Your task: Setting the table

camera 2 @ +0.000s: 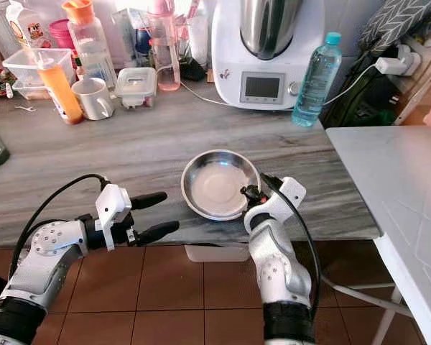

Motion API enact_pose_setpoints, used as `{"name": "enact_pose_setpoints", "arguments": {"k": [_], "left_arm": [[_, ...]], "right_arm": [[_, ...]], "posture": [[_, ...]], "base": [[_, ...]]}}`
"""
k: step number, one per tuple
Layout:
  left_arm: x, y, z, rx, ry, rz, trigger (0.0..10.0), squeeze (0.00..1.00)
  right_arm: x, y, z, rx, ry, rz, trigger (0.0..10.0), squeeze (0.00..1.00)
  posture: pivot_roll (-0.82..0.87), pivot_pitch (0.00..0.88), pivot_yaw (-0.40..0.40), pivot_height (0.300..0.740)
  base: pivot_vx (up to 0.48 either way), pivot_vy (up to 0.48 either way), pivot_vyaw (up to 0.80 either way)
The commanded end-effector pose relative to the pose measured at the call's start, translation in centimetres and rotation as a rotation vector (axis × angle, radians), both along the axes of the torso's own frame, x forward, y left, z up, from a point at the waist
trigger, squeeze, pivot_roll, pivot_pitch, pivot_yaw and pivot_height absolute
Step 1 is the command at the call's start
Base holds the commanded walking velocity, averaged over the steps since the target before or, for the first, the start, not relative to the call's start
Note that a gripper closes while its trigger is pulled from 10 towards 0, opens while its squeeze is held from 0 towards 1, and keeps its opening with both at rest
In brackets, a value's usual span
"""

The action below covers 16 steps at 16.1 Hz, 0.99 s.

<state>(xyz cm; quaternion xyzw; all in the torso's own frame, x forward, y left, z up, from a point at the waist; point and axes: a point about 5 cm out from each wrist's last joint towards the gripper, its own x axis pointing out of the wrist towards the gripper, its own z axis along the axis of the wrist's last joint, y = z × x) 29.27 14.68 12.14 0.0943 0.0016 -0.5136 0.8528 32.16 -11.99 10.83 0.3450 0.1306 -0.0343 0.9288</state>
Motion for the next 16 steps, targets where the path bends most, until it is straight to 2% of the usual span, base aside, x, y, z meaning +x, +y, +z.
{"name": "enact_pose_setpoints", "arguments": {"k": [1,4,7,9,11,12,16], "left_arm": [[-0.1,-0.2,0.2,0.004,-0.005,-0.015,10.0,0.0],[-0.2,-0.2,0.1,0.004,-0.001,-0.017,10.0,0.0],[-0.2,-0.4,0.3,0.003,0.001,-0.018,10.0,0.0],[-0.4,-0.7,0.4,0.0,-0.001,-0.023,10.0,0.0],[-0.6,-0.7,0.3,-0.001,0.0,-0.023,10.0,0.0],[-0.6,-0.8,0.3,-0.001,0.001,-0.025,10.0,0.0],[-0.7,-1.0,0.2,0.001,0.006,-0.031,10.0,0.0]], "right_arm": [[-0.4,1.1,-1.9,0.084,0.112,0.007,10.0,0.0],[-0.1,1.7,-1.5,0.125,0.136,0.023,10.0,0.0],[0.2,2.6,-0.2,0.123,0.131,0.058,10.0,0.0],[-0.3,3.6,0.1,0.075,0.171,0.122,10.0,0.0],[-0.7,3.7,0.2,0.064,0.179,0.134,10.0,0.0],[-0.9,3.7,0.0,0.055,0.199,0.137,10.0,1.0],[-0.9,2.3,0.0,-0.001,0.218,0.086,10.0,1.0]], "posture": [[0.14,0.104,-0.002,0.74],[0.15,0.106,0.001,0.74],[0.15,0.108,-0.001,0.74],[0.15,0.107,-0.004,0.74],[0.15,0.106,-0.004,0.74],[0.14,0.104,-0.003,0.74],[0.14,0.104,-0.002,0.74]], "base": [[0.0,0.0,0.0],[0.0,0.0,0.0],[0.0,0.0,0.0],[0.0,0.0,0.0],[0.0,0.0,0.0],[0.0,0.0,0.0],[0.0,0.0,0.0]]}}
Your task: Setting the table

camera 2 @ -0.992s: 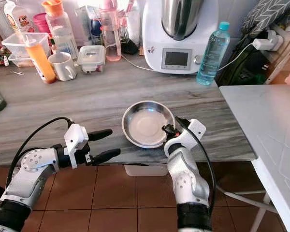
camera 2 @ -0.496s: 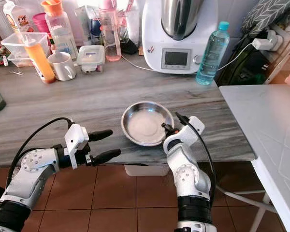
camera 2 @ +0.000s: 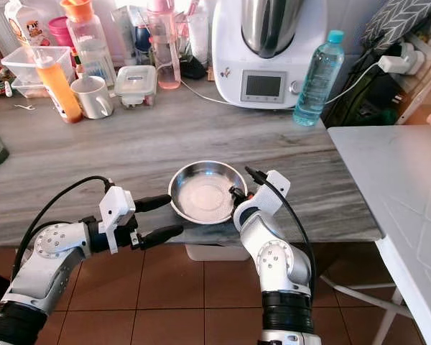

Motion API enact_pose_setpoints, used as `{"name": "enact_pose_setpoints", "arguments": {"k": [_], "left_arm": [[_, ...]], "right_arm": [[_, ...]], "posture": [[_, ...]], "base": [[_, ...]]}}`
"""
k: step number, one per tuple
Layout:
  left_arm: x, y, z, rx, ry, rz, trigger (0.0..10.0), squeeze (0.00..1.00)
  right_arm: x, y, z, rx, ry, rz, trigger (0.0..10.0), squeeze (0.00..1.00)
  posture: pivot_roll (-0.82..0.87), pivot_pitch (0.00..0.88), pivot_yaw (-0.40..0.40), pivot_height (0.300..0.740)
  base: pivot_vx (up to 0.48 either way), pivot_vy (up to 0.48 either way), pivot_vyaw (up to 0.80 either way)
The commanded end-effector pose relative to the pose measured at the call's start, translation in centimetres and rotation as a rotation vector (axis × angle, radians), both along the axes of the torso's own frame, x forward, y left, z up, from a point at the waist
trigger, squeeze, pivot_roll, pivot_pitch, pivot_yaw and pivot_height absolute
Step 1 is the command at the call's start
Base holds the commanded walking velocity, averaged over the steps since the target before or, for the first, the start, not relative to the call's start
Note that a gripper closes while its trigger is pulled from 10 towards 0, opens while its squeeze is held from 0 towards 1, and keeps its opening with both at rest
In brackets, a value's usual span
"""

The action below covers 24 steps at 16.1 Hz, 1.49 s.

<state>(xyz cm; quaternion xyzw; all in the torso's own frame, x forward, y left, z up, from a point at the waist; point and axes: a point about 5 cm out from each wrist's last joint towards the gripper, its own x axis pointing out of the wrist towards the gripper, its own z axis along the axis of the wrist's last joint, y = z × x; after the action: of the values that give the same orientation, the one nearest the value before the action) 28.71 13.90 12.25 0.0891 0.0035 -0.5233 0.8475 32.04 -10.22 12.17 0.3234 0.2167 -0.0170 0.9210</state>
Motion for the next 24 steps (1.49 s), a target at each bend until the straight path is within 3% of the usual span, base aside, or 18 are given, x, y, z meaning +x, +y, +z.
{"name": "enact_pose_setpoints", "arguments": {"k": [1,7,17,20,24], "left_arm": [[-0.1,-0.2,0.1,0.007,-0.006,-0.008,10.0,0.0],[-0.1,-0.4,0.0,0.01,-0.004,-0.009,10.0,0.0],[0.1,-0.3,-0.4,0.016,0.003,-0.012,10.0,0.0],[0.3,-0.2,-0.3,0.017,-0.003,-0.011,10.0,0.0],[0.6,-0.4,0.1,-0.015,-0.023,0.015,10.0,0.0]], "right_arm": [[-0.8,0.3,-1.1,0.019,0.066,-0.021,10.0,1.0],[-0.9,-0.7,1.1,-0.111,-0.101,0.004,10.0,1.0],[-1.9,-1.0,3.4,-0.307,-0.364,0.055,10.0,1.0],[-2.7,-2.4,5.1,-0.48,-0.552,0.04,10.0,1.0],[-4.2,-3.6,4.6,-0.638,-0.591,0.027,10.0,1.0]], "posture": [[0.14,0.1,-0.001,0.74],[0.14,0.095,0.0,0.74],[0.14,0.097,0.002,0.74],[0.13,0.096,0.003,0.74],[0.13,0.092,-0.003,0.74]], "base": [[0.0,0.0,0.0],[0.0,0.0,0.0],[0.0,0.0,0.0],[0.0,0.0,0.0],[0.0,0.0,0.0]]}}
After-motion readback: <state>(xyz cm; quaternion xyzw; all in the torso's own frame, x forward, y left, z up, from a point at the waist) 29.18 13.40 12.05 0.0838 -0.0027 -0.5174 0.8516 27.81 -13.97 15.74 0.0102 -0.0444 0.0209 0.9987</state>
